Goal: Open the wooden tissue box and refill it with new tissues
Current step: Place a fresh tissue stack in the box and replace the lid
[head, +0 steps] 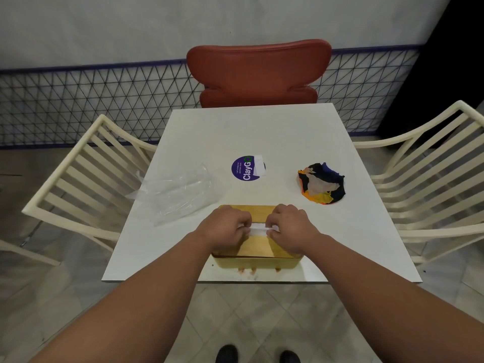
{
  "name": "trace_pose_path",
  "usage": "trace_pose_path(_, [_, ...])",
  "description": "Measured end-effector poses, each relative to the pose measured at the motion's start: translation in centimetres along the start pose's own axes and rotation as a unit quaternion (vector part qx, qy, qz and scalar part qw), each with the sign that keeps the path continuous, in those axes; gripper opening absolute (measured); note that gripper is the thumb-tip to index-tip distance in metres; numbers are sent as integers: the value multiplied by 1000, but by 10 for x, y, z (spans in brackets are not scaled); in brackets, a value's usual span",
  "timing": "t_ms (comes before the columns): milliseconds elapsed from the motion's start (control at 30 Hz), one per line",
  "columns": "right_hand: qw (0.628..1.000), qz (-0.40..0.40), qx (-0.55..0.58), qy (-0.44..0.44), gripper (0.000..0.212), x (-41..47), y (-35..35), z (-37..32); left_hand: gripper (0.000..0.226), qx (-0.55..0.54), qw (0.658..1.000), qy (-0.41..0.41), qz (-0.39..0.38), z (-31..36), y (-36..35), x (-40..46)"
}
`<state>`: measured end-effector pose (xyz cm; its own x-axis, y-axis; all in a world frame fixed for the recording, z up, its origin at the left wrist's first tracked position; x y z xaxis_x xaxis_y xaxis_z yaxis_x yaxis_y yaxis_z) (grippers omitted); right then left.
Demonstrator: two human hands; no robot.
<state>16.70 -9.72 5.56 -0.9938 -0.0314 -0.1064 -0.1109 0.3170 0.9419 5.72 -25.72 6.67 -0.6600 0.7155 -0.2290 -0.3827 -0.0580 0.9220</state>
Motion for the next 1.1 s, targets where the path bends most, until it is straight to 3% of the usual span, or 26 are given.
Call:
trace_pose_path(300, [995,65,70,3,20,-6,1,7,7,-31,999,39,-1,1,5,0])
trace_pose_path(367, [996,57,66,2,53,-10,1,11,6,-36,999,38,-2,-1,6,-1])
trace_pose_path(467, [999,-30,17,21,113,-14,0,16,7,-41,998,37,-4,-3,9,-2])
trace_pose_path(600, [998,-58,-33,22,127,-11,-2,19,9,-51,998,37,-17,-3,10,-3])
trace_pose_path(767, [996,-83,-39,18,115,-8,4,18,9,-64,997,32,-13,-2,11,-4])
trace_pose_path(967, [1000,-16,3,15,45,-5,5,12,10,-55,998,26,-10,-1,12,-3])
trace_pose_path(1100, [999,28,-11,35,30,-4,-1,11,21,-40,998,51,-14,-5,11,-2])
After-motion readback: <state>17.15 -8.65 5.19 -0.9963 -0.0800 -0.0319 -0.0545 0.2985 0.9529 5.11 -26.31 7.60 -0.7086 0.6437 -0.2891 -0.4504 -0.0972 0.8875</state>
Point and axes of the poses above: each hand's wrist, its own x-axis towards the middle knuckle, its own y-axis out of the back of the hand, z = x × y, the point moved 1 cm from there along x, towards the middle knuckle, and after that the axes turned 13 degrees about y, right-handed, at the moved point
